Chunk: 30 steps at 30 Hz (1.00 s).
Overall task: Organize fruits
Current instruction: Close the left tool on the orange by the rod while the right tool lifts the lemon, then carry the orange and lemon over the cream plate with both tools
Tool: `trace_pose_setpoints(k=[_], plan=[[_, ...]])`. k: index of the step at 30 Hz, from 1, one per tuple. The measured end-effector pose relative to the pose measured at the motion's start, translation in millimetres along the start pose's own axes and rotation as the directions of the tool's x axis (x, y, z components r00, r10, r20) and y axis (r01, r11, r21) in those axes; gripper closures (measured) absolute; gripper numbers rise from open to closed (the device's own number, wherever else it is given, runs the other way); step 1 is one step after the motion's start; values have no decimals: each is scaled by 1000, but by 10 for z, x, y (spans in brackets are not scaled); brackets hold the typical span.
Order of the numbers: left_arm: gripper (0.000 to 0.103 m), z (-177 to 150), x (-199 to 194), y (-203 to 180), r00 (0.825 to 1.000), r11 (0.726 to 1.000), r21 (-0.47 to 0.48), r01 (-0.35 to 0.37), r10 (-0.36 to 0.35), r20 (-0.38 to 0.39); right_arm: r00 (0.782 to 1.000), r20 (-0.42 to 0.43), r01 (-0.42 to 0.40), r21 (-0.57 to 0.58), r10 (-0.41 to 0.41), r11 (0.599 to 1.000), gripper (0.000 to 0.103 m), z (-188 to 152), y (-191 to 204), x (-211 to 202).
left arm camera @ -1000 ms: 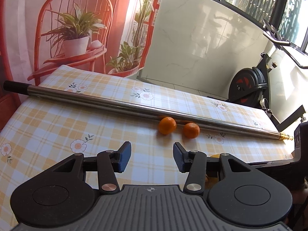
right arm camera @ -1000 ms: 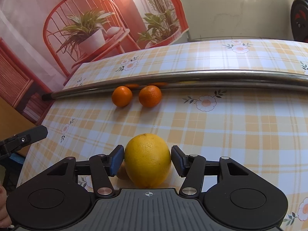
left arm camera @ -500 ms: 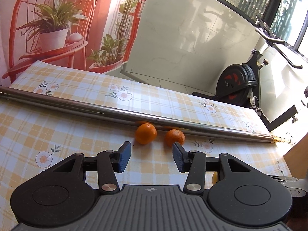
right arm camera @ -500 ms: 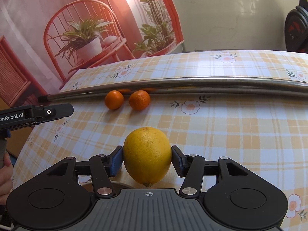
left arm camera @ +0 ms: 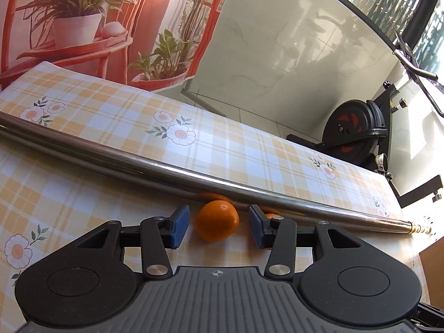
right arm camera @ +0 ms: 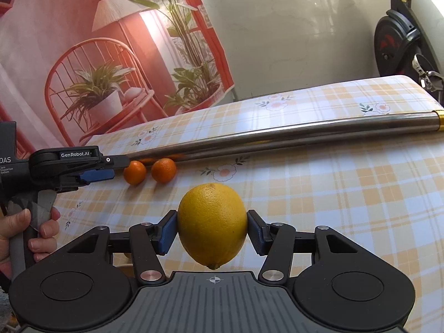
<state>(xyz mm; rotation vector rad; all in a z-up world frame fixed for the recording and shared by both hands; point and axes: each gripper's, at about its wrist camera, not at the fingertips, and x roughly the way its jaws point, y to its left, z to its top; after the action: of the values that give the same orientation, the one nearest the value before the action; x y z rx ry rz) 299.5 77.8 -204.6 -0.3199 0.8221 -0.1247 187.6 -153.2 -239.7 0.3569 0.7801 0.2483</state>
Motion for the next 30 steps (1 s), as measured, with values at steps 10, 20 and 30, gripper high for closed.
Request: trace_pose_setpoints(k=[10, 20, 30], plan=[[63, 16, 181, -55, 999, 999, 21, -26, 27, -33, 1000, 17, 18, 46, -19, 999, 53, -158, -166, -149], [63, -101, -68, -92, 999, 996, 84, -37, 39, -25, 1000, 24, 6, 64, -8, 998, 53, -181, -172, -203], [63, -547, -880, -212, 998, 993, 105, 54, -52, -21, 999, 49, -14, 59, 11, 998, 53, -265, -109, -408]])
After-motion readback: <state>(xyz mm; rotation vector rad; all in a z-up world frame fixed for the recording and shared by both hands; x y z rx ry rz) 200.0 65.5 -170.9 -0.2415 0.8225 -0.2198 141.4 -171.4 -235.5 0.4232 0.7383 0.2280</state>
